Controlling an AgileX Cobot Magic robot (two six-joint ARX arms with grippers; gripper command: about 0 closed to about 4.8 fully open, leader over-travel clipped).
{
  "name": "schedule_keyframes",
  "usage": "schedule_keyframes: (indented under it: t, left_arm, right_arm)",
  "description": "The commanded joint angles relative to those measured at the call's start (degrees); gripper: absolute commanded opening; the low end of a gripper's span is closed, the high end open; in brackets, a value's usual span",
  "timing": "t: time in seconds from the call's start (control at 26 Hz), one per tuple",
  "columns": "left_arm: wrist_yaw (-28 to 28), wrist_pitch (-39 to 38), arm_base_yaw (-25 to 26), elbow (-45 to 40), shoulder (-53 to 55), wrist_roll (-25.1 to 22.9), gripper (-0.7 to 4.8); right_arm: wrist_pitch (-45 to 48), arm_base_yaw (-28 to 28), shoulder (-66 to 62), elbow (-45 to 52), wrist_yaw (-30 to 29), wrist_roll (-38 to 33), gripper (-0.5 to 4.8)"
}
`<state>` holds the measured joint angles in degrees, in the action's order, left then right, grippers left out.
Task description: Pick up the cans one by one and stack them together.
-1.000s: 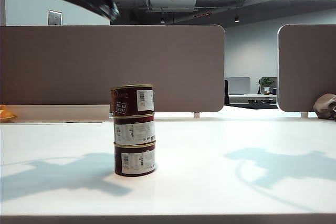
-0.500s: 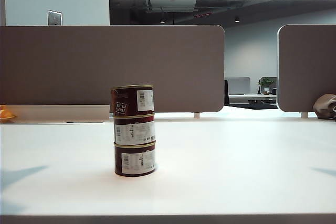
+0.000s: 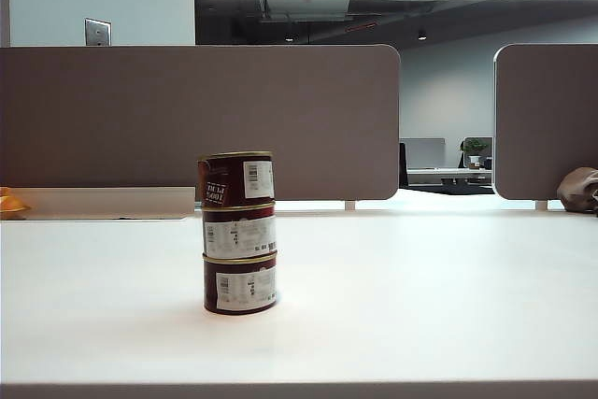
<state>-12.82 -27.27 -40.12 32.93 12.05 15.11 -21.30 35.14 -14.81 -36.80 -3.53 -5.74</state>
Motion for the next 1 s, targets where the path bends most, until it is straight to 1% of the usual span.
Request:
schedule_keyframes:
  t: [0.04, 0.15, 0.23, 0.35, 0.42, 0.46, 0.5, 0.58, 0.69, 0.77, 0.81, 0.88, 1.0]
  left_arm:
    - [2.3, 0.3, 0.0, -6.3, -3.1, 0.6, -0.06]
    - [4.8, 1.9, 0.0, -12.0, -3.7, 0.5, -0.06]
    - [5.1, 4.3, 0.0, -14.3, -3.7, 0.3, -0.06]
    - [5.1, 4.9, 0.0, -16.2, -3.7, -0.5, -0.06]
    - [5.1, 5.1, 0.0, -17.5, -3.7, -3.1, -0.06]
    - [5.1, 5.1, 0.0, -17.7, -3.7, -3.7, -0.06]
    - [5.1, 5.2, 0.1, -18.2, -3.7, -4.8, -0.06]
    - [4.9, 6.2, 0.1, -18.7, -3.7, -5.0, -0.06]
    - [4.9, 7.8, 0.1, -20.1, -3.7, -8.1, -0.06]
    - [3.6, 10.3, 0.1, -22.2, -3.7, -10.4, -0.06]
    - [3.4, 11.2, 0.1, -23.2, -3.7, -10.6, -0.06]
    - [3.4, 13.3, 0.1, -25.3, -3.7, -10.6, -0.06]
    - [3.5, 16.4, 0.1, -27.7, -3.7, -10.6, -0.06]
  right_arm:
    - [0.5, 0.1, 0.9, 2.8, -1.4, -3.3, -0.02]
    - [1.6, 0.1, 0.8, 6.4, -2.8, -3.5, -0.02]
    - [1.9, 0.1, 0.8, 9.0, -2.8, -3.5, -0.02]
    - [2.5, 0.1, 0.8, 12.8, -2.8, -3.5, -0.02]
    - [3.5, 0.1, 0.8, 17.3, -2.8, -3.5, -0.02]
    - [4.0, 0.1, 0.8, 18.3, -2.8, -3.5, -0.02]
    - [5.5, 0.1, 0.8, 20.5, -2.8, -3.5, -0.02]
    - [9.3, 0.1, 0.8, 24.0, -2.8, -3.4, -0.01]
    - [13.8, 0.1, 0.8, 27.7, -2.6, -3.2, 0.0]
    - [16.4, 0.1, 0.8, 30.5, -2.6, -3.2, 0.04]
    - [16.7, 0.1, 0.8, 31.1, -2.5, -3.2, 0.04]
    - [17.2, 0.1, 0.7, 32.4, -0.5, -3.2, 0.05]
    - [17.7, 0.1, 0.6, 33.1, 4.2, -3.2, 0.04]
